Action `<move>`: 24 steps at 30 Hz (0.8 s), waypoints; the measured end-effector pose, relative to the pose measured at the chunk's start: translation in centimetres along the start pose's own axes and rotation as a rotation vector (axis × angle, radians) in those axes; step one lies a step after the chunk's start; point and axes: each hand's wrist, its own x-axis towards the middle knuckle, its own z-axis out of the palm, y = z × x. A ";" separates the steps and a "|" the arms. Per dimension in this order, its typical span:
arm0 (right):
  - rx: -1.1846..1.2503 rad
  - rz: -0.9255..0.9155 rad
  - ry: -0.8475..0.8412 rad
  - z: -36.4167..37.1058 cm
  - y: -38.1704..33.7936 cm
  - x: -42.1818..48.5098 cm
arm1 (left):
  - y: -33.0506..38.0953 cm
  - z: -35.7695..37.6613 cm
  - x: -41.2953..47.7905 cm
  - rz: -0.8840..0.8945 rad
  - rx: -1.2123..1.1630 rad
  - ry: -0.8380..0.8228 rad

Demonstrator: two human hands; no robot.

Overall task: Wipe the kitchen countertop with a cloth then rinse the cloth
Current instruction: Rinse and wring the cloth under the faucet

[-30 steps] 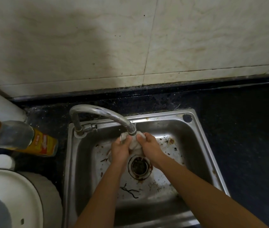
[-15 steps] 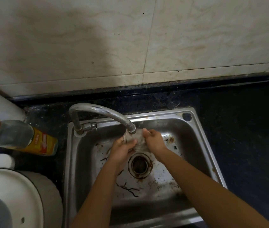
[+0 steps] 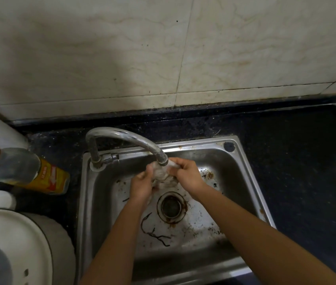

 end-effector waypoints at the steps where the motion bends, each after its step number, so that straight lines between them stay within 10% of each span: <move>1: -0.028 0.013 -0.013 0.1 -0.3 0.0 | 0.0 -0.3 -0.2 0.007 -0.014 -0.015; 9: -0.254 -0.023 -0.075 0.2 -1.6 -1.3 | 1.5 -1.1 -1.1 -0.114 -0.226 -0.265; 24: -0.147 0.070 0.061 1.5 -2.1 -1.8 | 3.0 0.3 -3.0 -0.035 0.056 -0.107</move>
